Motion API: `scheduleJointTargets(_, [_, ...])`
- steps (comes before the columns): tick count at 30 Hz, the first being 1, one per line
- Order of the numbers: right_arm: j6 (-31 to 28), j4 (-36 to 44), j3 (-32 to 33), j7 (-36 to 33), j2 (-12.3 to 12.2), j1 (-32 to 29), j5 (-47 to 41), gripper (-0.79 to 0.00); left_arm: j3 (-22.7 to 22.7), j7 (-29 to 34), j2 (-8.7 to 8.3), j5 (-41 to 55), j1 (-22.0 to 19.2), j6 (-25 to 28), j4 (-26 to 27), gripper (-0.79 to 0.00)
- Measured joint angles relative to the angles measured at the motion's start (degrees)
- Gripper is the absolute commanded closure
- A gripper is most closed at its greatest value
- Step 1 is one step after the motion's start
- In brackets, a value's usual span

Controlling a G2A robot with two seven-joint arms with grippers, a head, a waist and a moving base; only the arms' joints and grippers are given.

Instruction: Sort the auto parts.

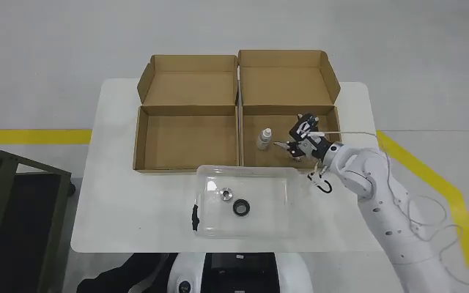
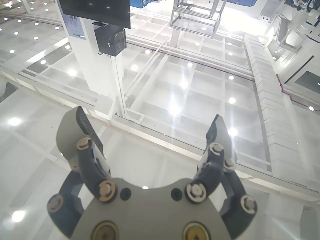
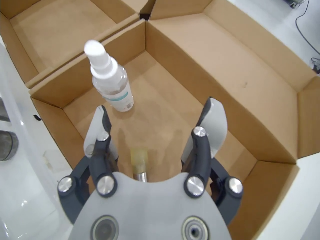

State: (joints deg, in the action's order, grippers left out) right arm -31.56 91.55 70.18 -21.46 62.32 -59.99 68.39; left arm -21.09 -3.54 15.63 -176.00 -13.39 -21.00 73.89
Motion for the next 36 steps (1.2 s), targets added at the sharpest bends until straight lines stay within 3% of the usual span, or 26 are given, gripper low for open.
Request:
scheduleJointTargets(7, [-3.7,9.5,3.9,-1.6,-1.0,-3.6,0.0,-0.785,0.0,0.0,0.0,0.0,0.0,0.0,0.0,-0.785])
scheduleJointTargets(17, [-8.7,22.5,5.5,-3.3,-2.1,-13.7,-3.2,-0.785,0.0,0.0,0.0,0.0,0.0,0.0,0.0,-0.785])
scheduleJointTargets(26, [-10.1,27.9,2.1,-4.2,-2.4,-19.5,-1.1,-0.785,0.0,0.0,0.0,0.0,0.0,0.0,0.0,-0.785])
scheduleJointTargets(36, [-11.1,29.1,-2.8,-3.8,-2.4,-20.9,7.2,-0.785,0.0,0.0,0.0,0.0,0.0,0.0,0.0,-0.785])
